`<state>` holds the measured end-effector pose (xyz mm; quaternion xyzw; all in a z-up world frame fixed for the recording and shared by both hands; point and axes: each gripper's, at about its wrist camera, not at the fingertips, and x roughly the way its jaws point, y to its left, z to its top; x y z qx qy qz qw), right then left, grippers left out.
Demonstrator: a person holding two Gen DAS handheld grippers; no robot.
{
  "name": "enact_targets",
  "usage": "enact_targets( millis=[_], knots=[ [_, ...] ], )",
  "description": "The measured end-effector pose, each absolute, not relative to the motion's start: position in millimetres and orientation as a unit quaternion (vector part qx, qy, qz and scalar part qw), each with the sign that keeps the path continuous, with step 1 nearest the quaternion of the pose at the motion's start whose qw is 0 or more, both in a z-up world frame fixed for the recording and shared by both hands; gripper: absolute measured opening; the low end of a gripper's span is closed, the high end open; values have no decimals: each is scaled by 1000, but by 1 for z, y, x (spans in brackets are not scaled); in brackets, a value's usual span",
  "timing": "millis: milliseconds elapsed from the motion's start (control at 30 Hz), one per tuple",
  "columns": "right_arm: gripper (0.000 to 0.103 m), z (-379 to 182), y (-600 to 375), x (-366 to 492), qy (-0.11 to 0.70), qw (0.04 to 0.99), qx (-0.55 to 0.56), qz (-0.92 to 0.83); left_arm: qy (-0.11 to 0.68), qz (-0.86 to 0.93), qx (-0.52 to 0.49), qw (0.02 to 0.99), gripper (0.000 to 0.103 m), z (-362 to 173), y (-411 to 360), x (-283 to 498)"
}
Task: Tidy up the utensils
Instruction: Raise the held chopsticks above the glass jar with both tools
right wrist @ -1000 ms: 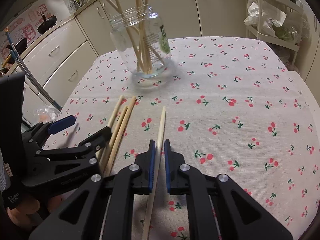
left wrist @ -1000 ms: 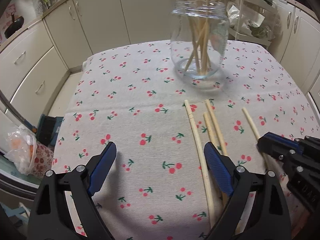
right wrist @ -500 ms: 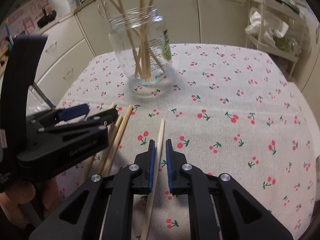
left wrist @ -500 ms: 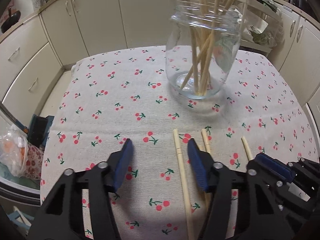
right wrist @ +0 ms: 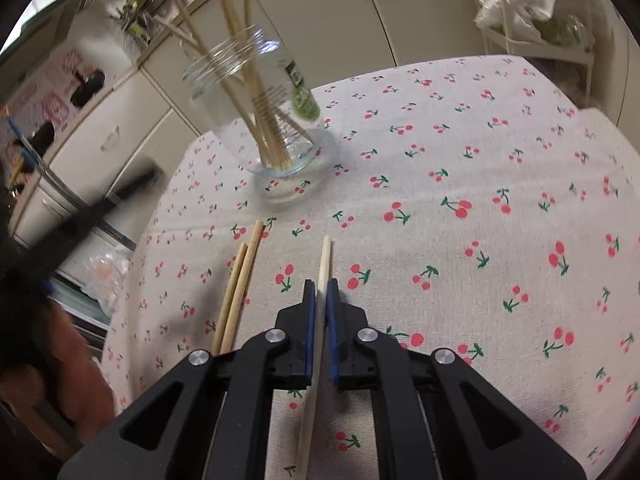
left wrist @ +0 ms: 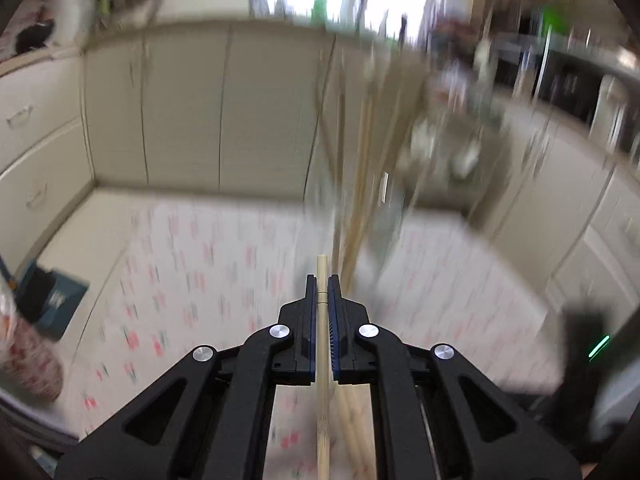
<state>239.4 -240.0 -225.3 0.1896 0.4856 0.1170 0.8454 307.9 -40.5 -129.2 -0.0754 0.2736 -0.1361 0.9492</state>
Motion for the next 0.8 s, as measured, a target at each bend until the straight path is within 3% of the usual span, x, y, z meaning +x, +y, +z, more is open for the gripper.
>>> enact_targets(
  millis=[300, 533, 800],
  knots=[
    [7, -227, -244, 238, 472, 849, 209, 114, 75, -117, -166, 976, 5, -44, -28, 323],
    [7, -227, -241, 239, 470, 853, 197, 114, 19, -104, -223, 969, 5, -18, -31, 359],
    [7, -228, -241, 239, 470, 852, 201, 114, -2, -82, -240, 967, 5, -27, -43, 393]
  ],
)
